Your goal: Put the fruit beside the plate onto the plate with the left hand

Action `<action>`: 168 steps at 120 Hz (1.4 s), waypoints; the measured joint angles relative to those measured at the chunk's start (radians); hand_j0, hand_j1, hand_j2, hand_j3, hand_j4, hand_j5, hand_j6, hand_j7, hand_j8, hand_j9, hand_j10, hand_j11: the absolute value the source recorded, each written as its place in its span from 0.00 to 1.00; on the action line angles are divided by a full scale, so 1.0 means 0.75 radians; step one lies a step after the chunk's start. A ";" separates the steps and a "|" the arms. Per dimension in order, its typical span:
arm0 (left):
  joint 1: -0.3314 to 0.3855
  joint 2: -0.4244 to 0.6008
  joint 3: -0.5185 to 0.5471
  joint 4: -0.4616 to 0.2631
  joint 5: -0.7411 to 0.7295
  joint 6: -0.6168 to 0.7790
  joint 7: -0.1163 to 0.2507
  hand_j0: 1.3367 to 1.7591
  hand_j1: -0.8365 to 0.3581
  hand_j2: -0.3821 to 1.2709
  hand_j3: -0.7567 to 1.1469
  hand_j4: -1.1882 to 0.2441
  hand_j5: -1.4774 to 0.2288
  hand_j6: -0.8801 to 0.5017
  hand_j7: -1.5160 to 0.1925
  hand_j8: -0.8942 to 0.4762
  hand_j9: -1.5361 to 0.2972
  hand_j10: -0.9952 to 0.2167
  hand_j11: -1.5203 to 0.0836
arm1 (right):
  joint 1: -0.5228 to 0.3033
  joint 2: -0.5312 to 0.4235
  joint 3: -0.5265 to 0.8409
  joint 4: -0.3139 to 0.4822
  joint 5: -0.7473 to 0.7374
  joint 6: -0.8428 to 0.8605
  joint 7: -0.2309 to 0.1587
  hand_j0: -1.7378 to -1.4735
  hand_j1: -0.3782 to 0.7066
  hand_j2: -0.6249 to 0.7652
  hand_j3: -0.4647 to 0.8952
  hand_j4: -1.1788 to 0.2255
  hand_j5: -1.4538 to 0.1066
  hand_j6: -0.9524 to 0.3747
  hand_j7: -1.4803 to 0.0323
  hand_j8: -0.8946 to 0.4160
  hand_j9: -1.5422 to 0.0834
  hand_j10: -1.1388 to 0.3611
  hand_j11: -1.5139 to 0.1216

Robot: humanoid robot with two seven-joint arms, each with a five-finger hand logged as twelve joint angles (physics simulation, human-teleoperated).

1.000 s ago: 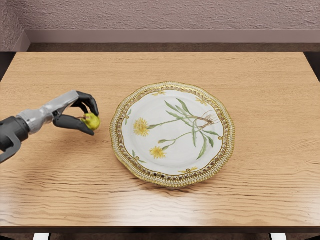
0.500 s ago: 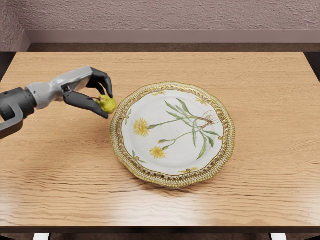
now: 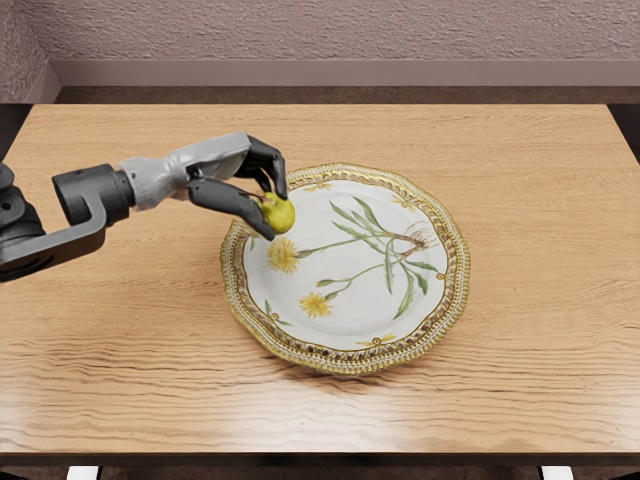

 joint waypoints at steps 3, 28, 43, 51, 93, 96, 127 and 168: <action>-0.005 -0.010 0.001 0.002 -0.001 0.000 0.004 0.75 0.34 0.66 0.40 0.29 0.20 0.22 0.25 0.34 0.26 0.34 0.28 | 0.000 0.000 0.000 0.000 0.000 0.000 0.000 0.30 0.06 0.44 0.34 0.82 0.90 0.69 0.95 0.66 0.92 0.74 0.90; -0.049 -0.160 0.007 0.028 0.001 0.001 0.062 0.75 0.34 0.68 0.40 0.28 0.20 0.20 0.25 0.31 0.25 0.32 0.27 | 0.000 0.000 0.000 -0.001 0.000 0.000 0.000 0.30 0.06 0.44 0.34 0.82 0.90 0.69 0.95 0.66 0.92 0.74 0.90; -0.064 -0.217 0.020 0.057 0.008 0.004 0.092 0.75 0.36 0.69 0.40 0.27 0.21 0.18 0.25 0.27 0.25 0.28 0.27 | 0.000 0.000 -0.001 -0.001 0.000 0.000 0.000 0.30 0.06 0.44 0.34 0.82 0.90 0.69 0.95 0.66 0.92 0.74 0.90; -0.078 -0.257 0.024 0.071 0.010 0.003 0.099 0.75 0.33 0.74 0.40 0.27 0.21 0.18 0.24 0.26 0.24 0.27 0.26 | 0.000 0.000 -0.002 -0.001 0.000 0.000 0.000 0.30 0.06 0.44 0.34 0.82 0.90 0.69 0.95 0.66 0.92 0.74 0.90; -0.132 -0.368 0.067 0.122 -0.015 0.089 0.168 0.72 0.45 0.64 0.40 0.39 0.32 0.26 0.35 0.32 0.34 0.34 0.37 | 0.000 0.000 -0.002 -0.001 0.000 0.000 0.000 0.30 0.06 0.44 0.34 0.82 0.90 0.69 0.95 0.66 0.92 0.74 0.90; -0.132 -0.373 0.066 0.123 -0.037 0.123 0.174 0.73 0.50 0.60 0.40 0.44 0.38 0.30 0.41 0.35 0.39 0.39 0.43 | 0.000 0.000 -0.002 -0.001 0.000 0.000 0.000 0.30 0.06 0.44 0.34 0.82 0.90 0.69 0.95 0.66 0.92 0.74 0.90; -0.129 -0.360 0.062 0.113 -0.123 0.241 0.197 0.75 0.83 0.34 0.40 0.70 0.71 0.52 0.74 0.55 0.70 0.68 0.79 | 0.000 0.000 -0.002 -0.001 0.000 0.000 0.000 0.30 0.06 0.44 0.34 0.82 0.90 0.69 0.95 0.66 0.92 0.74 0.90; -0.121 -0.115 0.024 -0.003 -0.633 -0.092 0.420 0.76 0.96 0.25 0.40 0.81 0.84 0.62 0.86 0.63 0.81 0.79 0.92 | 0.000 0.000 0.005 0.002 0.001 -0.001 0.002 0.30 0.06 0.44 0.34 0.82 0.90 0.69 0.95 0.66 0.92 0.74 0.90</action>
